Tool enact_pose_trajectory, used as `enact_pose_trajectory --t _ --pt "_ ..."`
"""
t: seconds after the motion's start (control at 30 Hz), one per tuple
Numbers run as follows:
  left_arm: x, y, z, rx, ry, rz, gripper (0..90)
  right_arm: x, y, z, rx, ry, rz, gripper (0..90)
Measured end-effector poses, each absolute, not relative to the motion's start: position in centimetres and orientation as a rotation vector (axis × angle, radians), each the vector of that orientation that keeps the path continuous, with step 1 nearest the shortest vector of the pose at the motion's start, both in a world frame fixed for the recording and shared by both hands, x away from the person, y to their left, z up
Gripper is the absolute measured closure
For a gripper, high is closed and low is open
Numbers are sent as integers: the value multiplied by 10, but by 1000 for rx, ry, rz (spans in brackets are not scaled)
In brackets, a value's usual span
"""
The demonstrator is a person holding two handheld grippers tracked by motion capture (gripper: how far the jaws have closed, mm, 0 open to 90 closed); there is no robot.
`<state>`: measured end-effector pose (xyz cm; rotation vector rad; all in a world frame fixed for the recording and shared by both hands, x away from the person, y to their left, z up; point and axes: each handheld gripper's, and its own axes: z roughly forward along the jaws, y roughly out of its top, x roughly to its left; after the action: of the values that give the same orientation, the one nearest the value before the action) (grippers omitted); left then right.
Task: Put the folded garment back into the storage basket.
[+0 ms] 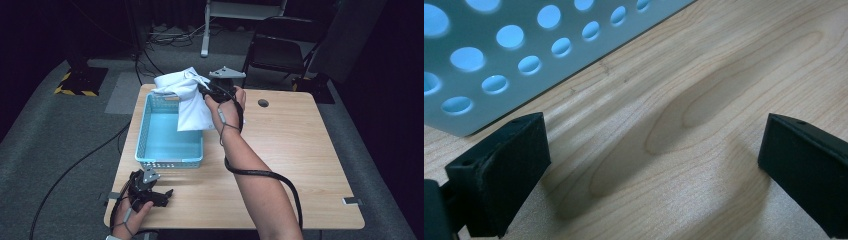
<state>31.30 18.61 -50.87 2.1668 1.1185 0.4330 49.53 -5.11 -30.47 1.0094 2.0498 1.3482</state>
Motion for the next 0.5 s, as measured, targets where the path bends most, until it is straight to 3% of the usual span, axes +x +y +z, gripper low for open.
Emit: enact_pose_trajectory --t 0.5 --pt "313 186 -509 2168 1118 433 3 496 -33 -326 1015 2078 1351 793"
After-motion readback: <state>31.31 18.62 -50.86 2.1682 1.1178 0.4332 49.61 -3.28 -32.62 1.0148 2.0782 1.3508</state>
